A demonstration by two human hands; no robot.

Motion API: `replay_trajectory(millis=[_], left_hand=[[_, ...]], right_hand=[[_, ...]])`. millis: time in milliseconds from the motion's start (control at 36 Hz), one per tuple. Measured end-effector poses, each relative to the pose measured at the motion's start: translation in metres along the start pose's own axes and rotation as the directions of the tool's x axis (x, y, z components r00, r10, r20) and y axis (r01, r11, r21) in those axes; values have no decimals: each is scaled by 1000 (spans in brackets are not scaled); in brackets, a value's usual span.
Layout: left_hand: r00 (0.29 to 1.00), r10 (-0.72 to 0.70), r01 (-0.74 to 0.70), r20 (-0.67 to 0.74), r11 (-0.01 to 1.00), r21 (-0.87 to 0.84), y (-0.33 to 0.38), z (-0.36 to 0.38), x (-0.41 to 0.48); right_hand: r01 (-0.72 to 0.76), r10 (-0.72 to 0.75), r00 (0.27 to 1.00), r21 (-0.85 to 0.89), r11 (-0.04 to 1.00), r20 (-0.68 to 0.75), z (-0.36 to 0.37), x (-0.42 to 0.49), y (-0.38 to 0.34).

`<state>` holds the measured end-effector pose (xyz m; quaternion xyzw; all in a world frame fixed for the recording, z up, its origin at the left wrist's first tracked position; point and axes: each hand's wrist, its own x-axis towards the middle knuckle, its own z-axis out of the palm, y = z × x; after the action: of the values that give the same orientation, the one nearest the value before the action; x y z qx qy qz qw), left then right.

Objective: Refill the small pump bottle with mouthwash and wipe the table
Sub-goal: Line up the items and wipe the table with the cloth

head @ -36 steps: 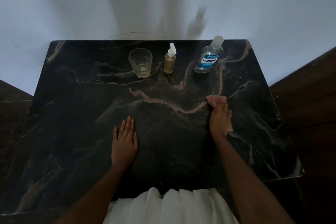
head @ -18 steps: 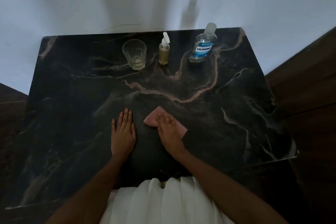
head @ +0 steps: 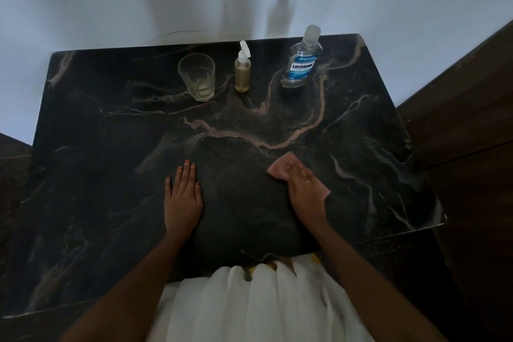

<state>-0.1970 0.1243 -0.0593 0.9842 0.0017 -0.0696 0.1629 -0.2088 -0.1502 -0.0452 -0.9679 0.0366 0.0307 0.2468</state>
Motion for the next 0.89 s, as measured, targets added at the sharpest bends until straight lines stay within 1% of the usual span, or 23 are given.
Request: replay_trajectory(millis=[28, 83, 139, 167, 222, 278, 333, 417, 472, 528, 583, 639, 694, 750, 806, 833, 889], left_hand=[[1000, 0, 0, 1, 1000, 1, 0, -1, 0], [1000, 0, 0, 3, 1000, -3, 1, -1, 0], [1000, -2, 2, 5, 1000, -5, 1, -1, 0], [1000, -2, 2, 6, 1000, -3, 1, -1, 0], [1000, -1, 1, 2, 1000, -1, 1, -1, 0], [1000, -1, 0, -1, 1000, -1, 1, -2, 0], [1000, -5, 5, -1, 1000, 3, 3, -3, -1], [1000, -7, 7, -7, 1000, 5, 6, -5, -1], [1000, -6, 6, -8, 1000, 0, 7, -5, -1], [1000, -4, 4, -5, 1000, -12, 7, -5, -1], [1000, -5, 5, 0, 1000, -22, 6, -6, -1], [1000, -4, 4, -6, 1000, -22, 6, -5, -1], [1000, 0, 0, -15, 1000, -14, 6, -4, -1], [1000, 4, -4, -12, 1000, -5, 6, -5, -1], [1000, 7, -7, -4, 1000, -1, 5, -6, -1], [1000, 9, -9, 2, 1000, -2, 5, -6, -1], [1000, 11, -11, 5, 1000, -8, 5, -5, -1]], right_hand=[[-62, 62, 997, 3, 998, -49, -8, 3, 11], [-163, 157, 983, -60, 985, -92, -21, 8, 32], [-202, 186, 977, -160, 966, -105, -27, 10, 48], [-230, 214, 971, -170, 958, -107, -28, 11, 52], [-298, 285, 951, -100, 949, -124, -27, 13, 49], [-357, 358, 925, 30, 934, -131, -25, 13, 39], [-361, 369, 925, 96, 928, -87, -19, 9, 27], [-255, 257, 966, 137, 957, -1, -4, -5, 3], [-153, 147, 988, 153, 976, 50, 5, -19, -19], [-22, 6, 993, 138, 990, 116, 16, -33, -39], [107, -127, 966, 100, 989, 223, 28, -47, -55], [210, -206, 905, 31, 977, 372, 37, -59, -65], [320, -276, 834, -11, 947, 479, 41, -67, -66], [423, -356, 783, -17, 906, 511, 38, -69, -59], [499, -429, 755, -9, 867, 495, 32, -68, -47], [512, -444, 758, -14, 859, 478, 30, -67, -40], [475, -420, 808, -36, 879, 412, 25, -62, -27]])
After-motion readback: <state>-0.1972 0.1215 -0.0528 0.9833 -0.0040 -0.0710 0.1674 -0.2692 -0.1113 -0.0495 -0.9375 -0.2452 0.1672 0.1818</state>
